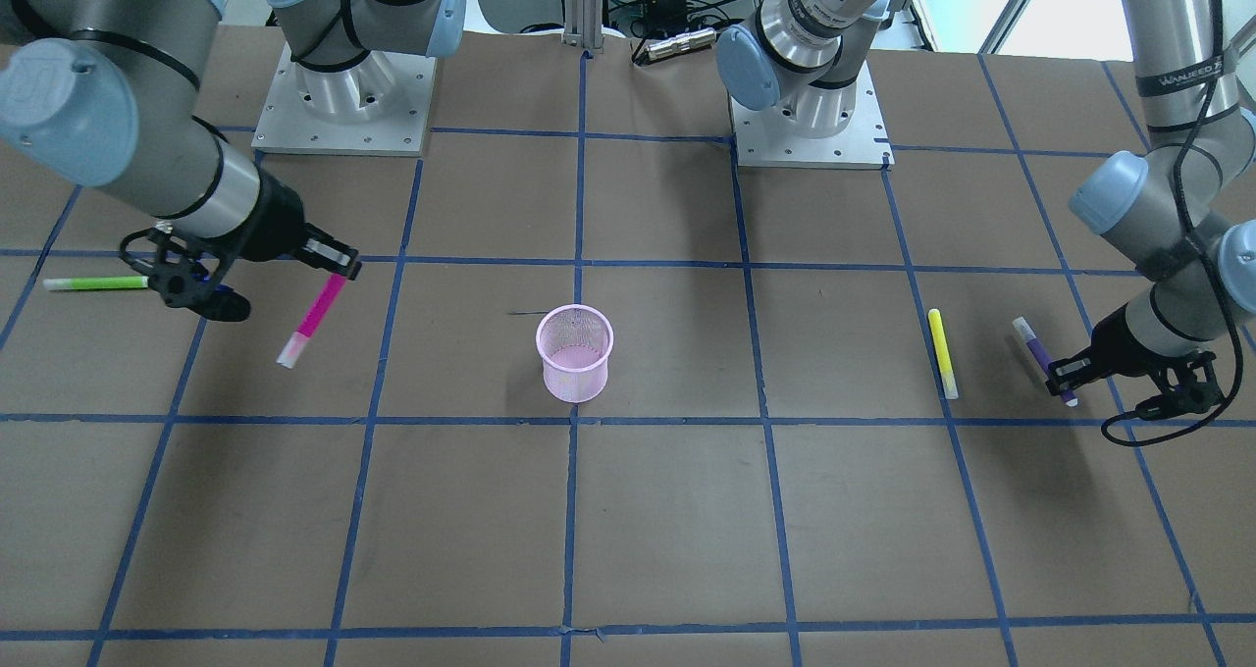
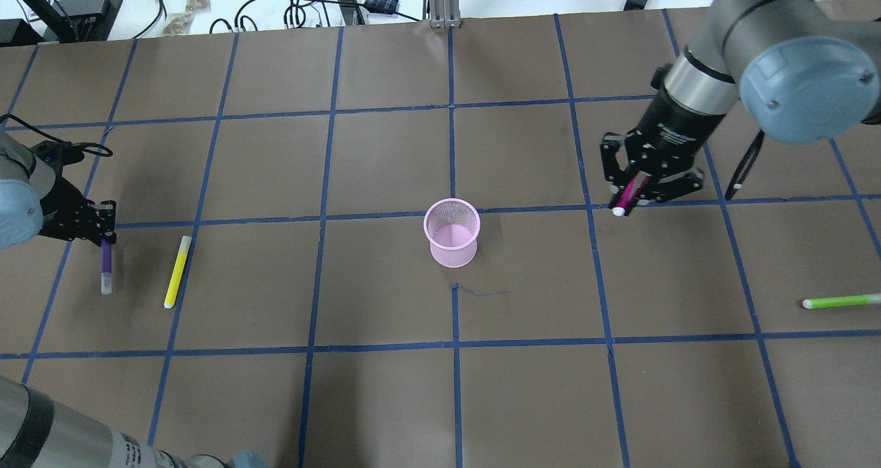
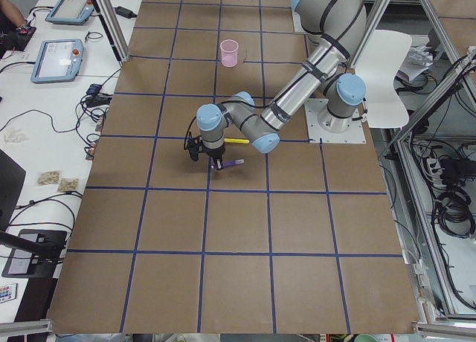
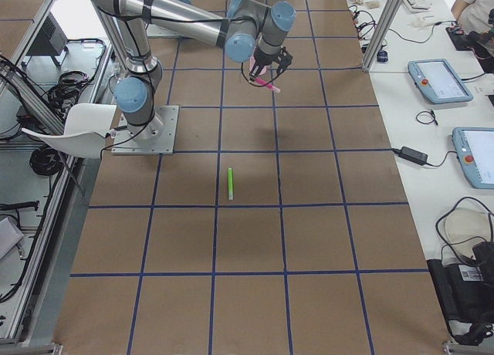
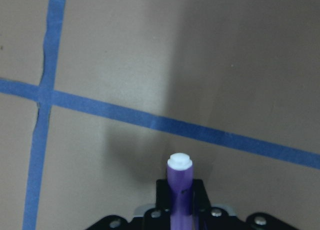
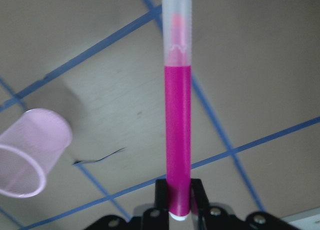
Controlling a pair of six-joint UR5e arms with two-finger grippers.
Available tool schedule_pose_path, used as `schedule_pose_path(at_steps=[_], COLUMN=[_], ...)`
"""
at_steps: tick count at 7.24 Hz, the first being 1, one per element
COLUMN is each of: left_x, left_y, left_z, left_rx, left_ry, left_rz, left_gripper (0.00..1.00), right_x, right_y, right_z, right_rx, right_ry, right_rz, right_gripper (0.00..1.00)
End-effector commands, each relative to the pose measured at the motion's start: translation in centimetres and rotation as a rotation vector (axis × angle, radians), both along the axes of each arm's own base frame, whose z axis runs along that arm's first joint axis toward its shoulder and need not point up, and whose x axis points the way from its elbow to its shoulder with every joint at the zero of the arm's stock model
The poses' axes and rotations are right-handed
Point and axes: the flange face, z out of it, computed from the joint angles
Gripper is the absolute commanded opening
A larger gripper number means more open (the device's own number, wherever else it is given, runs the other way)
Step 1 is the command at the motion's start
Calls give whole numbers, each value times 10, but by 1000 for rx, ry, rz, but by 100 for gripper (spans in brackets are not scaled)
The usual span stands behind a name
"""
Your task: Insert purple and pink pens into pink cup
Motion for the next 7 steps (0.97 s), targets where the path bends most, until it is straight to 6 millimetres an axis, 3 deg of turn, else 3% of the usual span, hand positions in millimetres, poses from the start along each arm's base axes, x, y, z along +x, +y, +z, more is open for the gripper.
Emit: schedule_pose_path(at_steps=[1, 3, 4, 5, 7], left_x=[-4, -16, -22, -37, -89], left_y=[1, 1, 5, 1, -18], left_z=[29, 58, 73, 95, 134], left_rx=[-27, -61, -73, -106, -174], left_ry=[-22, -43, -38, -59, -98], left_rz=[-3, -20, -23, -46, -124], left_gripper=[0, 0, 0, 0, 0], right_x=[103, 154, 167, 172, 166], right_y=[-7, -14, -19, -26, -32], right_z=[0, -12, -21, -32, -59], right_rx=[153, 239, 246, 263, 325], right_ry=[-257, -345, -362, -385, -357], right_rz=[-219, -372, -403, -411, -448], right_gripper=[0, 0, 0, 0, 0])
